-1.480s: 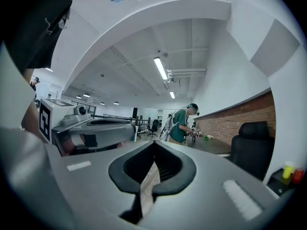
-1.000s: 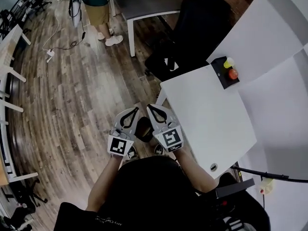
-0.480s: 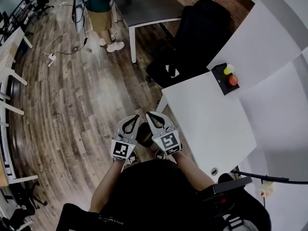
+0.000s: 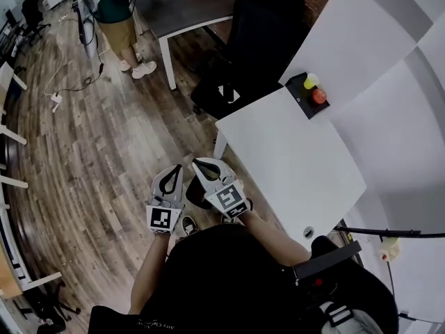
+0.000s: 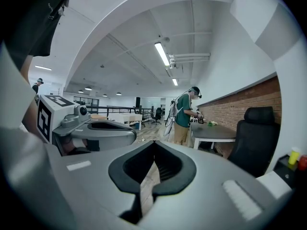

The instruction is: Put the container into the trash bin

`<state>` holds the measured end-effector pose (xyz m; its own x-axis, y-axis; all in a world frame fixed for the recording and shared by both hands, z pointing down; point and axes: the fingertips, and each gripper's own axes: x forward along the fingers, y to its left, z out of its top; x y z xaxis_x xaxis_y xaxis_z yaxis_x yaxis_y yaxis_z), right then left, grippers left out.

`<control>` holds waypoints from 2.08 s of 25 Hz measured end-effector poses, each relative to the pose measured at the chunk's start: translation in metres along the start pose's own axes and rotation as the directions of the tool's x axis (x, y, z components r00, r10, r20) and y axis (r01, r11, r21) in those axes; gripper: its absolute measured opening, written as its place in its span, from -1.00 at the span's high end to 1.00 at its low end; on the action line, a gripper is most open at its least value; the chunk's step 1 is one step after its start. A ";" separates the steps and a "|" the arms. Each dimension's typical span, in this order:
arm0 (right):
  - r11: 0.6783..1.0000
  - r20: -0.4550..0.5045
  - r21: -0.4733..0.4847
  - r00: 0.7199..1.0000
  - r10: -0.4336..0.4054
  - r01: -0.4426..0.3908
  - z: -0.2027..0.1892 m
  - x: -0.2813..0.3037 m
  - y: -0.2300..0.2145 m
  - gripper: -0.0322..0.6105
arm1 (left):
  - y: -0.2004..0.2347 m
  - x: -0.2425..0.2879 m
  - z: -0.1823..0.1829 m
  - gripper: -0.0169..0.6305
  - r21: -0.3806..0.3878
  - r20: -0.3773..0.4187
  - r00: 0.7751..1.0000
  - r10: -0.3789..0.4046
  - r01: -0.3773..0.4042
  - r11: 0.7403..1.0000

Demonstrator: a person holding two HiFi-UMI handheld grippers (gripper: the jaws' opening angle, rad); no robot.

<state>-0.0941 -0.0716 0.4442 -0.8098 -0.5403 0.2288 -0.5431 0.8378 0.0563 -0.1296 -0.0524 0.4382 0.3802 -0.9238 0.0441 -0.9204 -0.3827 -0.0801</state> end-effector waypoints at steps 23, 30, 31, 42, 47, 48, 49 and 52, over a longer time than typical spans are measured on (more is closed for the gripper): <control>1.000 -0.028 0.007 1.000 0.008 -0.007 -0.011 -0.008 0.015 0.85 | -0.001 -0.013 -0.008 0.95 -0.019 -0.014 1.000 0.021 -0.022 1.000; 1.000 -0.027 0.010 1.000 0.003 -0.002 -0.013 -0.009 0.014 0.85 | -0.001 -0.012 -0.011 0.95 -0.024 0.002 1.000 0.024 -0.024 0.999; 1.000 -0.028 0.011 1.000 0.002 -0.002 -0.012 -0.008 0.015 0.85 | -0.001 -0.012 -0.011 0.95 -0.025 -0.004 1.000 0.020 -0.020 0.999; 0.999 -0.033 0.030 0.999 0.012 -0.011 -0.015 -0.013 0.012 0.85 | -0.006 -0.010 -0.014 0.96 -0.019 -0.024 1.000 0.003 -0.004 1.000; 1.000 -0.036 0.022 0.999 0.018 -0.017 -0.014 -0.011 0.013 0.85 | -0.006 -0.009 -0.016 0.95 -0.017 -0.023 1.000 -0.001 0.001 1.000; 1.000 -0.035 0.023 0.999 0.017 -0.017 -0.014 -0.011 0.014 0.85 | -0.007 -0.010 -0.016 0.95 -0.016 -0.030 1.000 -0.002 0.002 1.000; 1.000 -0.036 0.025 0.999 0.016 -0.015 -0.014 -0.011 0.014 0.85 | -0.007 -0.009 -0.015 0.96 -0.018 -0.033 0.999 -0.002 0.002 1.000; 1.000 -0.037 0.027 0.999 0.015 -0.014 -0.014 -0.010 0.013 0.85 | -0.007 -0.007 -0.013 0.95 -0.028 -0.022 1.000 0.002 -0.003 1.000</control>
<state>-0.0898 -0.0541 0.4563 -0.8091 -0.5242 0.2657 -0.5374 0.8429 0.0265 -0.1271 -0.0427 0.4517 0.3763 -0.9241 0.0661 -0.9235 -0.3798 -0.0528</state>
